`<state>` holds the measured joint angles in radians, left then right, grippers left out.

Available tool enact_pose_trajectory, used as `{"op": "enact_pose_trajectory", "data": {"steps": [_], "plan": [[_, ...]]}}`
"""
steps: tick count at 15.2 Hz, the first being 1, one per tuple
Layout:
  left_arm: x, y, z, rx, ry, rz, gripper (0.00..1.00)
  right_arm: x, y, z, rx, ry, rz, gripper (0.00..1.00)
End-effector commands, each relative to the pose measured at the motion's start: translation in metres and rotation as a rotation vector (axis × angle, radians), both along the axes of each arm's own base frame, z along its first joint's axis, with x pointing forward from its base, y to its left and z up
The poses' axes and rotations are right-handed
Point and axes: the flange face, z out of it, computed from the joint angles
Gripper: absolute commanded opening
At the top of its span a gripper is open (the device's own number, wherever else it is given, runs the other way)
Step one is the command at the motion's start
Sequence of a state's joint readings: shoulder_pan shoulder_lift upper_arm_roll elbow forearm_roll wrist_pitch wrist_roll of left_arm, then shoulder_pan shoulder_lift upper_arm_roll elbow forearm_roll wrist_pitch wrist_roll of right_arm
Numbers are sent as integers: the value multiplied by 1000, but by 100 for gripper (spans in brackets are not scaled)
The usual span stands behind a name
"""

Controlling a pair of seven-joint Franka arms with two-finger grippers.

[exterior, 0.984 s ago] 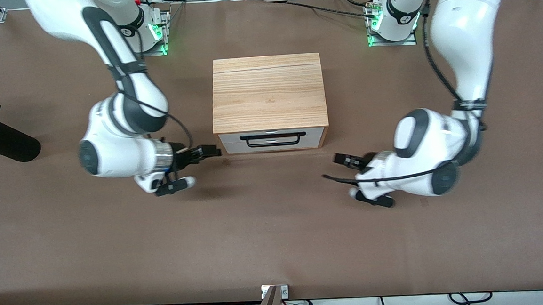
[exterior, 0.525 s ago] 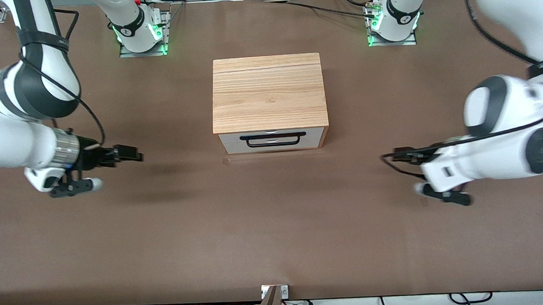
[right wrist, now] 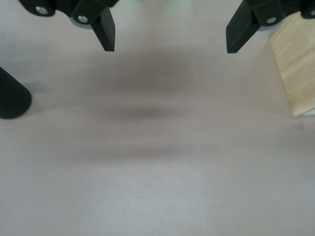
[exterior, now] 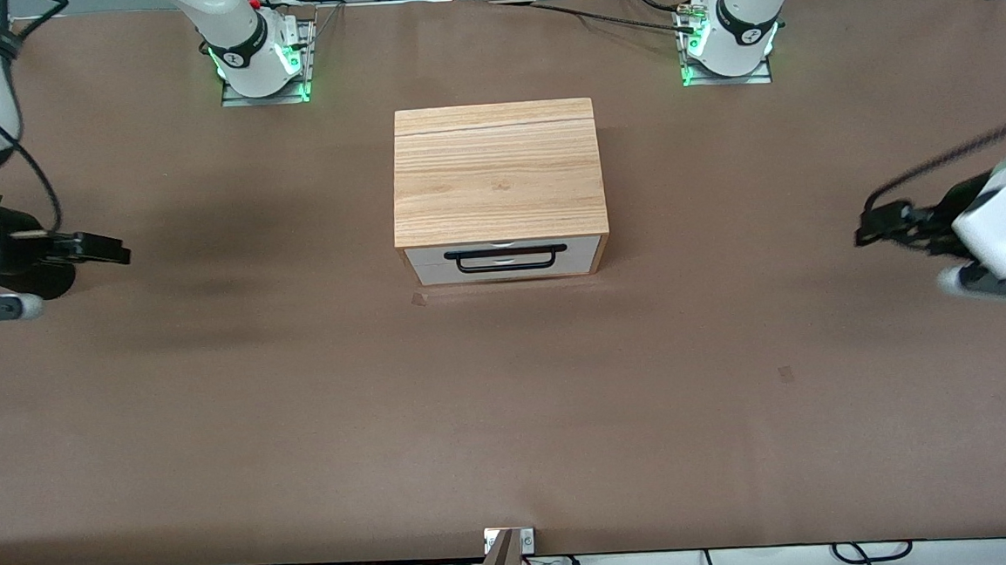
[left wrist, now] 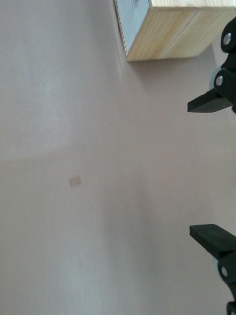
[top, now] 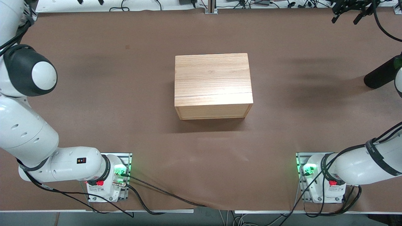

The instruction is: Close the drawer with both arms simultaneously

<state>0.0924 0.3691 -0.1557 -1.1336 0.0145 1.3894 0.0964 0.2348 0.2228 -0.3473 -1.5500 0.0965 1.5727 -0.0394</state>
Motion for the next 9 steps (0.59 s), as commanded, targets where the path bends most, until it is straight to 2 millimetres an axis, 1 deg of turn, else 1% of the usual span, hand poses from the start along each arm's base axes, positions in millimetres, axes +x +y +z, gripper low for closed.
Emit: {"op": "enact_pose_trajectory", "data": {"steps": [1,2,3,4,5,6,7,8,9], "plan": [[-14,14,24,41,-21,25,100,-5,-12,24,-42,-24,-123,100],[-13,16,23,41,-25,37,100,-9,-11,37,-18,-49,-110,100],[-15,15,24,37,-17,36,100,-16,-7,45,-2,-71,-105,100],[-15,22,24,34,-16,47,100,-29,-4,47,5,-90,-109,100],[-15,25,24,34,-16,49,100,-33,-3,52,5,-201,-118,100],[-15,29,24,39,-18,57,100,-44,-8,60,4,-285,-112,100],[-13,29,24,38,-20,56,100,-58,-10,64,8,-322,-132,100],[-14,32,31,44,-34,58,100,-63,-8,62,9,-309,-130,100],[-18,29,34,48,-33,55,100,-67,-6,61,11,-278,-127,100]]}}
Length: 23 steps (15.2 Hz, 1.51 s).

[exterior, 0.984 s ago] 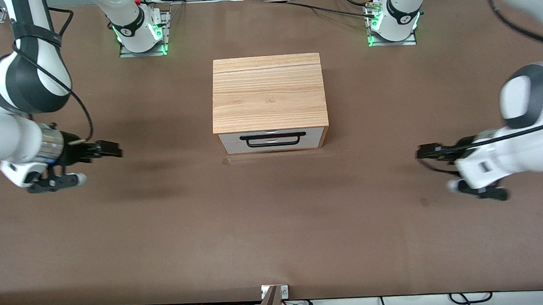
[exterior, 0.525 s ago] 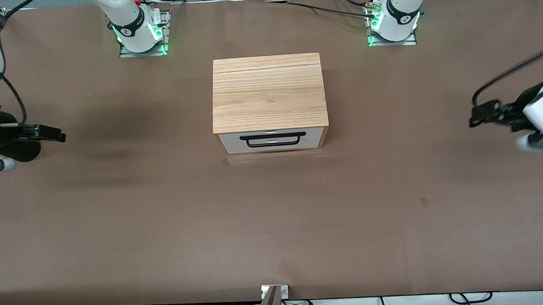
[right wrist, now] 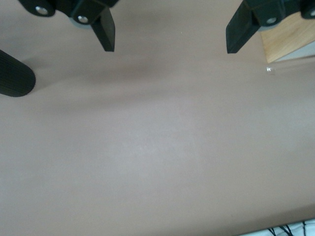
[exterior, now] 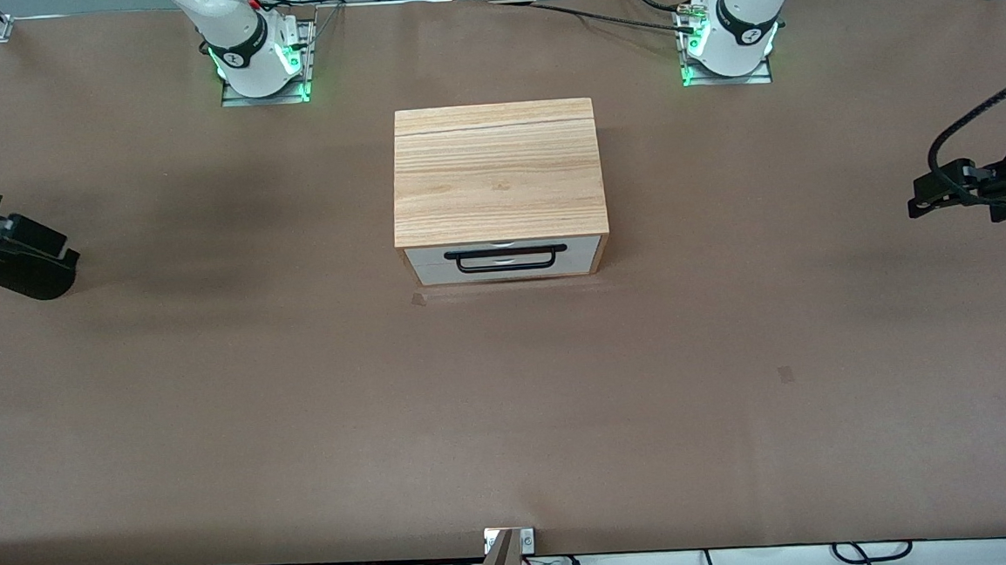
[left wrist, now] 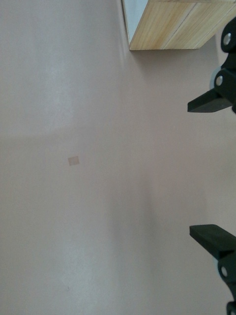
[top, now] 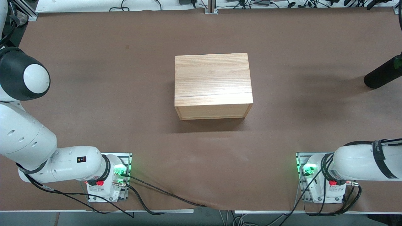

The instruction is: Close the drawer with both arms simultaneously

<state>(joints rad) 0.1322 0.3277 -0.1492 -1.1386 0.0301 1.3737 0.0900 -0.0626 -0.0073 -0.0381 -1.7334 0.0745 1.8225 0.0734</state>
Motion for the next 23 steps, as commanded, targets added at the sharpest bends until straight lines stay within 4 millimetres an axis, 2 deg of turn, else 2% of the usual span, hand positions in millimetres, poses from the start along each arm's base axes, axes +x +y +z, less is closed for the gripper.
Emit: {"op": "enact_pose_trajectory", "data": {"steps": [1,2,4,7,8,10,11,12,14,17,20,23], "plan": [[-16,-4,19,28,-1,-2,100,-35,7,-1,-2,52,3,100],[-27,-7,19,30,14,-3,100,-41,13,3,-6,104,11,100],[-49,10,14,35,4,33,100,-47,19,7,-8,161,34,100],[-92,3,5,63,-27,34,100,-60,18,1,22,259,39,100],[-108,0,0,71,-37,33,100,-62,14,4,19,261,35,100],[-131,-3,-6,74,-30,36,100,-49,-3,7,4,160,-1,100],[-130,-5,-4,71,-37,35,100,-36,-6,4,5,100,-14,100],[-126,-4,-4,69,-41,35,100,-27,0,-1,0,81,-13,100],[-123,-6,-3,67,-53,33,100,-19,16,9,-56,44,60,100],[-119,-7,-6,57,-44,39,100,-21,18,16,-68,28,181,100],[-119,-10,-8,31,-22,35,100,-20,28,11,-69,43,194,100],[-118,-13,-11,23,-9,35,100,-20,23,14,-65,37,192,100]]}}
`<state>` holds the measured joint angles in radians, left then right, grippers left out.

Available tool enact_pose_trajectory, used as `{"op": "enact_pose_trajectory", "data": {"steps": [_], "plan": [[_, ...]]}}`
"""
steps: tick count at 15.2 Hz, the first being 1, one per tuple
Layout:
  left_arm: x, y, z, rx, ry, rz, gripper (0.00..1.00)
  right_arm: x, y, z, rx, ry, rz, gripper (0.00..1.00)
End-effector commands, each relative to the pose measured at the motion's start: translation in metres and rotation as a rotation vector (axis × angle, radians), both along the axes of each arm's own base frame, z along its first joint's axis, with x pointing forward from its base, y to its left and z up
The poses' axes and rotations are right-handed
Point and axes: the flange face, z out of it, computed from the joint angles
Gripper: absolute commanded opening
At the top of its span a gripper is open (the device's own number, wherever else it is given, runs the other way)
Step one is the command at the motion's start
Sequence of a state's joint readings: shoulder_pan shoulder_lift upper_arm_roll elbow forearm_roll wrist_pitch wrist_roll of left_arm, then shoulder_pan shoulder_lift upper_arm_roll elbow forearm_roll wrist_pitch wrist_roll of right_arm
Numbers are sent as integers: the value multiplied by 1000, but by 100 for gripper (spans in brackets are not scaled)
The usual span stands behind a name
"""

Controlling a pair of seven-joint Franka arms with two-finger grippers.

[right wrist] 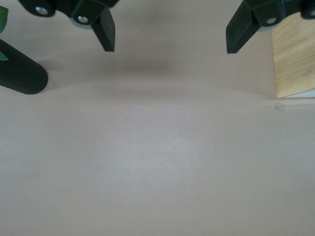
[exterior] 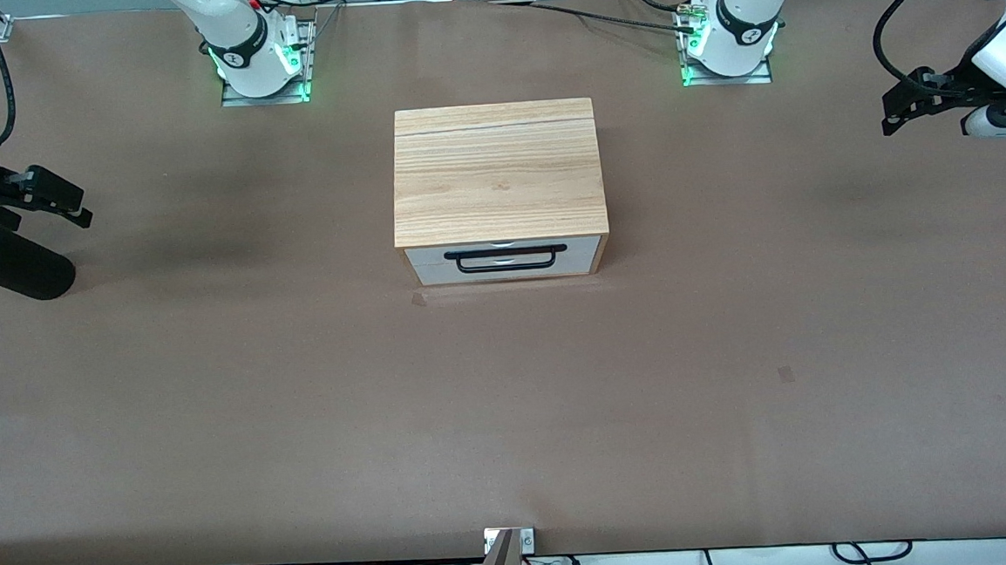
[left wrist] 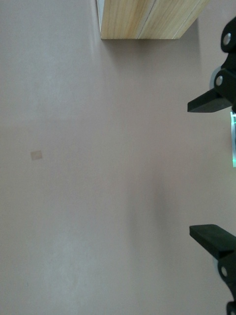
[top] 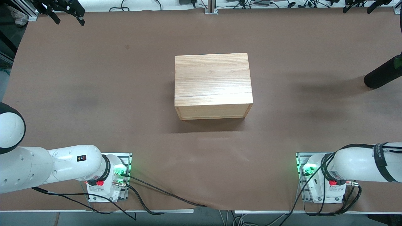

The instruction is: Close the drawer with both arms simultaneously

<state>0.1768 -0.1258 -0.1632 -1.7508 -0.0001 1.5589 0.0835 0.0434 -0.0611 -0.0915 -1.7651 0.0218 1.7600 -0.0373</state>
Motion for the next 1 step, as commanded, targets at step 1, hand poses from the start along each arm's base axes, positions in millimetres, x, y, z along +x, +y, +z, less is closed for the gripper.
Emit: {"op": "enact_pose_trajectory", "data": {"steps": [1], "plan": [[1,-3,-2,-16,12,8,100,0,-2,5,-14,-2,22,100]]}}
